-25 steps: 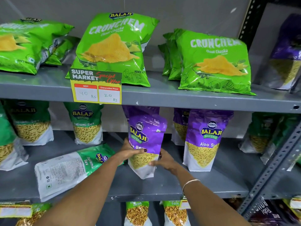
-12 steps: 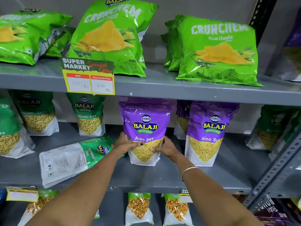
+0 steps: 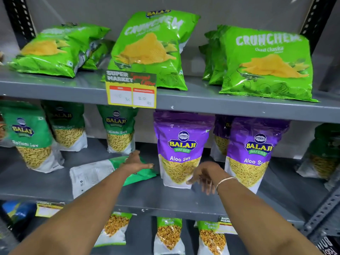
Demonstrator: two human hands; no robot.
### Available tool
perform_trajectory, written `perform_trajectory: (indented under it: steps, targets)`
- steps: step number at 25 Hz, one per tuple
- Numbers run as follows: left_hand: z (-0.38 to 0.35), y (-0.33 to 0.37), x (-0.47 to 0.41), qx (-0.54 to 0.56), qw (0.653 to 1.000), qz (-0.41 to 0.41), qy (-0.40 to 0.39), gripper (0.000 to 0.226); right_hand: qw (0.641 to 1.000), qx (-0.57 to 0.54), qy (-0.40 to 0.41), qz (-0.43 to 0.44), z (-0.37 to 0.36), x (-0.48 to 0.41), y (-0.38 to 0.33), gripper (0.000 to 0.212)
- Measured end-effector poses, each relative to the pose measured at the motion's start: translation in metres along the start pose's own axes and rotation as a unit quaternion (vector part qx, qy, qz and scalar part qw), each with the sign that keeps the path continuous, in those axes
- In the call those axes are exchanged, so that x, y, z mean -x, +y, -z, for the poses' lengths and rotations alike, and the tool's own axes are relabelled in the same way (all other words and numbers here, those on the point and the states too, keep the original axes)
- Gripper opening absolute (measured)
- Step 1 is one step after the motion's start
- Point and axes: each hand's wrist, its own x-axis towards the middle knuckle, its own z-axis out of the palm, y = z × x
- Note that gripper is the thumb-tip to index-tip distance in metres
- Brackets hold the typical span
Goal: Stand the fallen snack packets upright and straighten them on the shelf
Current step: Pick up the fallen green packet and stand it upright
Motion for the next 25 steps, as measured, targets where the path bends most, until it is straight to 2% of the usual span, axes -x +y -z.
perform_trajectory:
  steps: [2,4,7,9,10,13,14,16,18,20,23,25]
  targets:
    - [0.04,-0.035,-0.011,-0.068,0.997,0.02,0.038,0.077,0.997,-0.033,-0.063,-0.029,-0.013,-0.009,-0.026,0.035]
    - [0.08,-0.069,-0.022,-0.101,0.995,0.007,0.005,0.066,0.992,-0.074,-0.101,-0.02,-0.038,-0.028,-0.061,0.033]
    - [0.119,-0.111,-0.037,-0.062,0.993,-0.041,-0.09,0.046,0.989,-0.134,-0.066,-0.003,-0.089,-0.049,-0.119,0.048]
    - [0.129,-0.13,-0.041,-0.067,0.993,-0.015,-0.1,0.065,0.973,-0.232,-0.005,0.004,-0.124,-0.054,-0.146,0.049]
    - [0.131,-0.137,-0.044,-0.045,0.992,-0.004,-0.117,0.074,0.953,-0.3,0.026,0.017,-0.138,-0.054,-0.157,0.045]
    - [0.138,-0.161,-0.06,-0.042,0.987,0.022,-0.154,0.045,0.853,-0.513,0.077,0.049,-0.172,-0.056,-0.182,0.033]
    - [0.144,-0.165,-0.06,-0.04,0.986,0.029,-0.161,0.053,0.811,-0.574,0.091,0.063,-0.177,-0.057,-0.188,0.028]
    - [0.151,-0.168,-0.059,-0.015,0.978,0.051,-0.203,0.065,0.75,-0.645,0.116,0.09,-0.181,-0.055,-0.198,0.019]
    - [0.157,-0.168,-0.056,0.017,0.967,0.063,-0.246,0.049,0.72,-0.669,0.143,0.111,-0.176,-0.043,-0.205,0.013]
    - [0.162,-0.164,-0.046,0.055,0.959,0.08,-0.264,0.033,0.709,-0.671,0.174,0.131,-0.164,-0.026,-0.211,0.011]
    - [0.165,-0.159,-0.049,0.095,0.963,0.054,-0.246,0.041,0.696,-0.655,0.239,0.172,-0.132,0.002,-0.227,0.015]
    - [0.166,-0.151,-0.047,0.115,0.968,0.024,-0.222,0.038,0.703,-0.622,0.273,0.21,-0.112,0.011,-0.237,0.011]
